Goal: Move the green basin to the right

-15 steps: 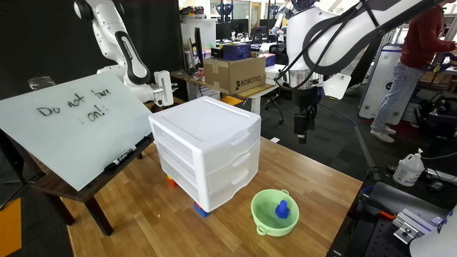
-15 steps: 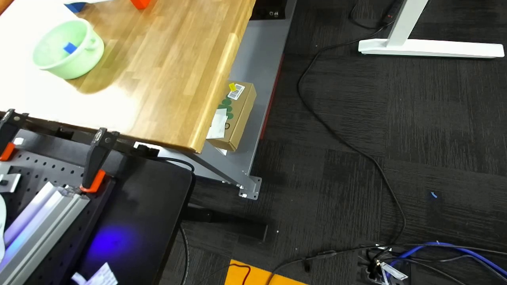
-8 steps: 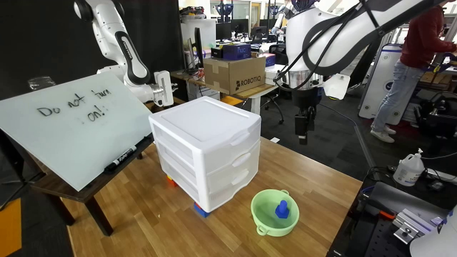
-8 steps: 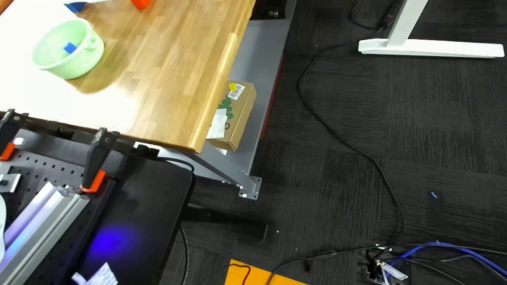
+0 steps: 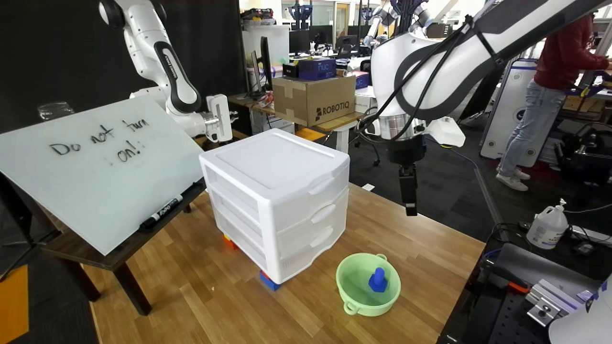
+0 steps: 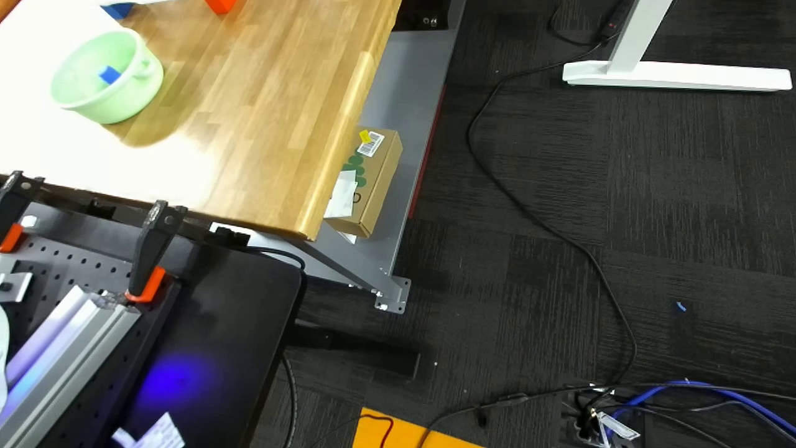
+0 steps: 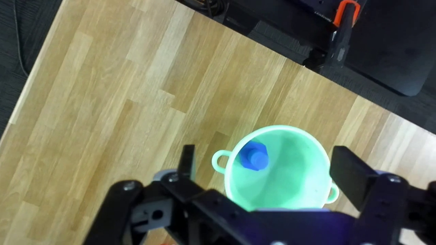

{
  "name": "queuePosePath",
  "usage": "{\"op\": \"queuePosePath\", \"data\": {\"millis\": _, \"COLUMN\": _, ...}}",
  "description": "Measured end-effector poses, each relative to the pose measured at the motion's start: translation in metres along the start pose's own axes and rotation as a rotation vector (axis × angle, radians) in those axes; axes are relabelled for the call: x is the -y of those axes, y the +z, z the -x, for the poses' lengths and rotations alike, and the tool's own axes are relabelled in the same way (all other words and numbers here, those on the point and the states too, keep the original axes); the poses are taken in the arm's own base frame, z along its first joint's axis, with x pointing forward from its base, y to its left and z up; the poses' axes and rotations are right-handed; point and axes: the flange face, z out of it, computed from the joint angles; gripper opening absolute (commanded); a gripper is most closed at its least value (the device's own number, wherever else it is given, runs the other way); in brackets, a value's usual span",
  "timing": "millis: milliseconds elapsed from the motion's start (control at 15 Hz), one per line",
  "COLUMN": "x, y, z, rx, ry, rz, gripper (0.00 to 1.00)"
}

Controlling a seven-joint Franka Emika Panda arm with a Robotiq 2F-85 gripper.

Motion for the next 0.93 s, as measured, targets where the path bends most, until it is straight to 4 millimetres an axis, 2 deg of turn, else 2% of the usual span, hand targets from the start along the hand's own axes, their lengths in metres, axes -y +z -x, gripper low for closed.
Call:
{"op": "queuePosePath", "data": {"millis": 400, "x": 0.002, "y": 0.018, "z": -0.003, "rx": 0.044, "ry": -0.072, "rz": -0.026, "gripper": 1.00}}
{"op": "queuePosePath", "data": {"millis": 933, "x": 0.002, "y": 0.019, "z": -0.003, "rx": 0.045, "ry": -0.072, "rz": -0.027, "gripper": 1.00}}
